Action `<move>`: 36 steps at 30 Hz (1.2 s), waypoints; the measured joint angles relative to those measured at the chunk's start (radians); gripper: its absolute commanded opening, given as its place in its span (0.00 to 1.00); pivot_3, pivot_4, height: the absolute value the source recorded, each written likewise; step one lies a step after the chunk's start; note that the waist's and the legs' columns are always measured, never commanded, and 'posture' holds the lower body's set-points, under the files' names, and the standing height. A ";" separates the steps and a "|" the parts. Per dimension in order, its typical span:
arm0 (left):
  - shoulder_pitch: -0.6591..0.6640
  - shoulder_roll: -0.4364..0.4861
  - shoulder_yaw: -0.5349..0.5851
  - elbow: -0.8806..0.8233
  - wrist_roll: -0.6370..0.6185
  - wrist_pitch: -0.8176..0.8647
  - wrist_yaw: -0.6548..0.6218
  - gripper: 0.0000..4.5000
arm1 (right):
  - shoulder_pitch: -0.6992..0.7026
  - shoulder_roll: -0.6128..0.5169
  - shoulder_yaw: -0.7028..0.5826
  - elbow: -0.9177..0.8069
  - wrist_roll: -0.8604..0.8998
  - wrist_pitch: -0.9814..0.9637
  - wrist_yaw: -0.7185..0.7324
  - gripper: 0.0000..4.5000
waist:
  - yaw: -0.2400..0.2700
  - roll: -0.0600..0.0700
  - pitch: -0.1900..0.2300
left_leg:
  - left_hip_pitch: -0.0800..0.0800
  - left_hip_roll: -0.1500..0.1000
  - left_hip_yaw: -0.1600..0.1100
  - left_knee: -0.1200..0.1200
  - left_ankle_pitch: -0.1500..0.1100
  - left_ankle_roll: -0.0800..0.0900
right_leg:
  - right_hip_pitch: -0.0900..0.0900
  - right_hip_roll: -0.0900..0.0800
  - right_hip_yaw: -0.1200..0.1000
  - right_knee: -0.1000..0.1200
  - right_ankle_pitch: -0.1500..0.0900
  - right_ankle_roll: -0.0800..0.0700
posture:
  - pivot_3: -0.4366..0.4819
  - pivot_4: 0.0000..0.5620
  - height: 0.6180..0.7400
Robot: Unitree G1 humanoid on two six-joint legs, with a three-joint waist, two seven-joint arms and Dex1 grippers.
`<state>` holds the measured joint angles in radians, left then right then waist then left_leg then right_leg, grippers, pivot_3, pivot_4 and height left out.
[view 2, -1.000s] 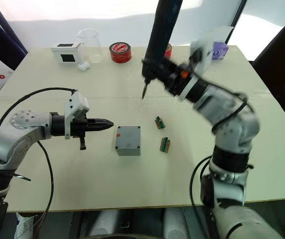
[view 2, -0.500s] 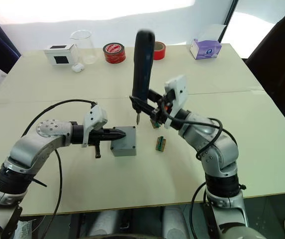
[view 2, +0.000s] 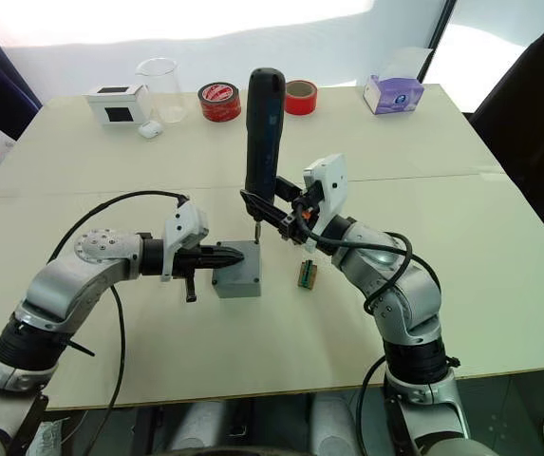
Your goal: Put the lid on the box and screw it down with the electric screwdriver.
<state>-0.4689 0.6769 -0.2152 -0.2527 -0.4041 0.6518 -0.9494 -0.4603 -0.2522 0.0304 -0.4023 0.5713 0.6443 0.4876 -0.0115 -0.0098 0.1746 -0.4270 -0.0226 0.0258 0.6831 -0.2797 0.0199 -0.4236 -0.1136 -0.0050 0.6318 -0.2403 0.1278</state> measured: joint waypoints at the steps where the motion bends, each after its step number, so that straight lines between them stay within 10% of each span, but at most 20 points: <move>1: -0.003 0.000 0.000 0.001 0.000 0.005 -0.002 0.00 | -0.002 0.003 0.001 0.006 -0.003 -0.007 0.000 0.39 | 0.000 0.000 0.000 | 0.000 0.000 0.000 0.000 0.000 0.000 | 0.000 0.000 0.000 0.000 0.000 0.000 | 0.48 0.27 1.00; 36: 0.041 0.016 0.015 -0.019 0.002 0.030 0.001 0.00 | 0.033 -0.023 0.147 0.068 -0.193 -0.125 0.017 0.39 | 0.001 -0.002 -0.010 | 0.020 0.000 -0.001 -0.003 -0.002 0.003 | 0.020 0.000 0.000 -0.004 -0.002 0.000 | 0.48 0.27 1.00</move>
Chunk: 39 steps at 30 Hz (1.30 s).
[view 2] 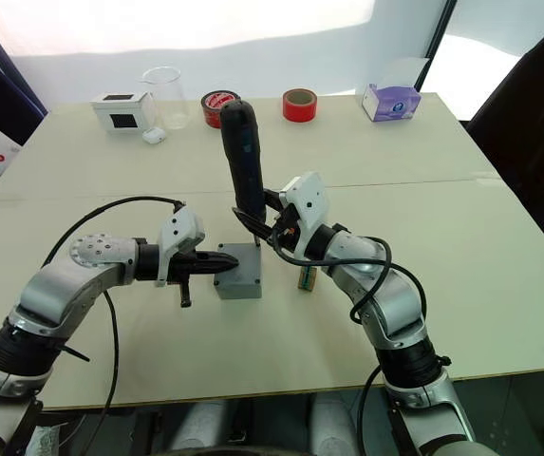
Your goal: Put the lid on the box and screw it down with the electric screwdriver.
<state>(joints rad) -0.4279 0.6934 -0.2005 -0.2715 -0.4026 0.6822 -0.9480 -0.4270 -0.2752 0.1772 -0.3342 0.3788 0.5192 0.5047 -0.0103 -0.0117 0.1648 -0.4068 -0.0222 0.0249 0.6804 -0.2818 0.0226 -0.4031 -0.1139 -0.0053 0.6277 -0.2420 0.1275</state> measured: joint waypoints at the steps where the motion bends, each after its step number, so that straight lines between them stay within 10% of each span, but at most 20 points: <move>1: 0.002 -0.002 0.000 0.000 0.001 -0.002 0.003 0.00 | 0.001 0.001 -0.002 0.002 0.000 0.000 0.000 0.39 | 0.000 0.000 -0.002 | 0.000 0.000 0.000 0.000 0.000 0.000 | 0.000 0.000 0.000 0.000 0.000 0.000 | 0.48 0.27 1.00; 39: 0.028 -0.007 -0.004 0.008 0.002 -0.029 0.016 0.00 | 0.037 0.000 -0.021 0.006 -0.002 -0.005 0.025 0.39 | 0.000 0.001 -0.014 | 0.005 0.000 -0.001 -0.004 -0.001 0.001 | 0.006 -0.001 -0.001 -0.006 -0.002 -0.004 | 0.48 0.27 1.00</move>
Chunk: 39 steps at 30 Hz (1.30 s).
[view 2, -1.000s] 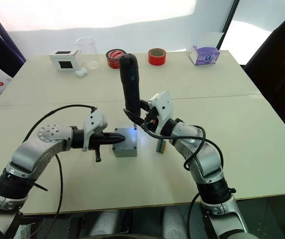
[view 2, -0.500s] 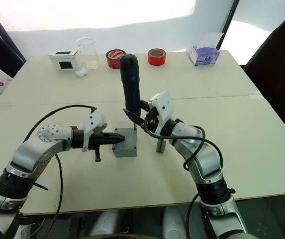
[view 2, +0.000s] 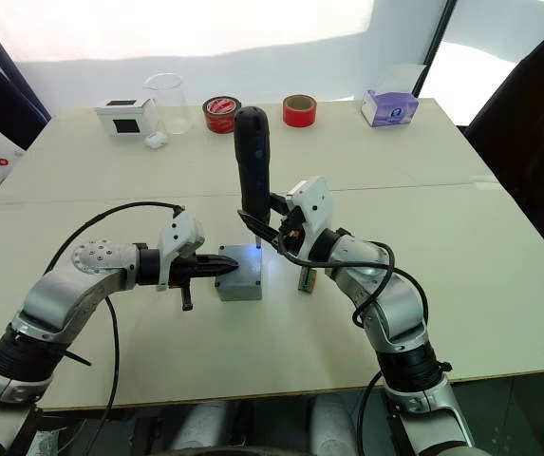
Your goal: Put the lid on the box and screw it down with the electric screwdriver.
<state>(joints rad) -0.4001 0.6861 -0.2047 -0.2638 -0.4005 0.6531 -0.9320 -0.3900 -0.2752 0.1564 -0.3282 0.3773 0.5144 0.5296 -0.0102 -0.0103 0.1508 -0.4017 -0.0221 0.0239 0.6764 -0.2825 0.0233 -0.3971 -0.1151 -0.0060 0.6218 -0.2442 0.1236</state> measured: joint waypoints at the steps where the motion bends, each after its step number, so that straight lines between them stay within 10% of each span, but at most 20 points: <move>1: 0.000 0.000 0.000 -0.002 0.000 0.004 0.002 0.00 | 0.000 -0.001 0.000 0.001 0.000 0.000 0.003 0.39 | 0.000 0.000 0.000 | 0.001 0.000 0.000 -0.001 0.000 0.000 | 0.001 0.000 0.000 -0.001 0.000 0.000 | 0.48 0.27 1.00; 16: 0.003 -0.007 -0.008 -0.019 0.000 0.011 0.012 0.00 | -0.077 -0.061 -0.037 -0.023 0.064 0.116 0.023 0.39 | 0.004 0.002 0.001 | 0.008 -0.001 0.000 -0.012 0.000 -0.001 | 0.003 -0.007 0.000 -0.009 0.000 -0.001 | 0.48 0.27 1.00; 30: 0.045 -0.110 0.039 -0.009 -0.005 -0.052 0.071 0.00 | -0.490 -0.172 -0.444 -0.017 0.495 0.562 -0.189 0.39 | -0.001 0.003 0.006 | -0.008 -0.002 0.001 -0.013 0.001 -0.003 | -0.012 -0.009 0.000 -0.008 0.001 -0.001 | 0.48 0.27 1.00; 39: 0.020 -0.017 0.145 -0.068 -0.179 0.046 -0.044 0.00 | -0.530 -0.602 -0.422 0.372 0.562 1.080 -0.259 0.39 | 0.001 0.005 0.012 | -0.027 -0.003 0.002 -0.012 0.002 -0.003 | -0.029 -0.010 -0.001 -0.008 0.003 0.001 | 0.48 0.27 1.00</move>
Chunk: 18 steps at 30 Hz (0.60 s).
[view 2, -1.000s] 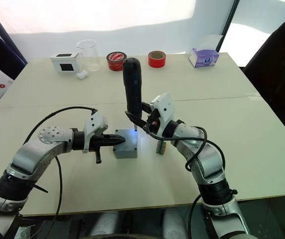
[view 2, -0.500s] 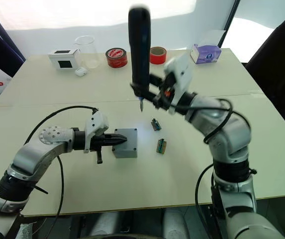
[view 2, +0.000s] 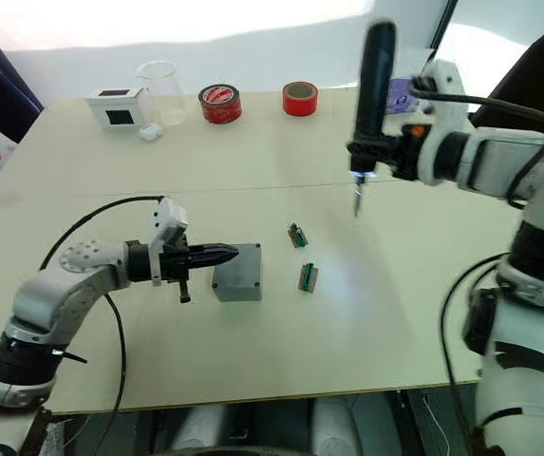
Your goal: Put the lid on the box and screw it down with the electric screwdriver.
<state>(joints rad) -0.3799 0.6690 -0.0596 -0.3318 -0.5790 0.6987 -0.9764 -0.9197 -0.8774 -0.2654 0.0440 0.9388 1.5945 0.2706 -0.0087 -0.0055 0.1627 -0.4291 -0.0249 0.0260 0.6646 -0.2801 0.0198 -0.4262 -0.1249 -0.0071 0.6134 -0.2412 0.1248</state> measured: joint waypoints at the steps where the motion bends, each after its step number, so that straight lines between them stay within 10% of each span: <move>1: -0.006 0.022 0.002 -0.028 -0.014 0.012 -0.021 0.00 | 0.055 -0.073 0.046 0.044 0.025 0.012 0.006 0.39 | 0.001 0.000 0.000 | 0.000 0.000 0.001 0.000 0.000 0.000 | 0.000 0.002 -0.001 -0.001 0.000 0.000 | 0.48 0.27 1.00; 18: 0.023 0.068 -0.054 -0.175 -0.049 0.037 -0.049 0.00 | 0.073 -0.223 0.441 0.277 0.039 0.014 0.121 0.39 | 0.002 0.004 0.007 | 0.001 0.002 0.005 0.003 -0.002 0.004 | 0.000 0.007 0.002 0.001 0.001 0.002 | 0.48 0.27 1.00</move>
<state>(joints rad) -0.3565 0.7374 -0.1135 -0.5069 -0.6284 0.7360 -1.0257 -0.8464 -1.1008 0.1755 0.3205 0.9777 1.6082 0.3915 -0.0071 -0.0012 0.1696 -0.4277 -0.0230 0.0312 0.6679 -0.2817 0.0235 -0.4260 -0.1178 -0.0048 0.6146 -0.2406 0.1269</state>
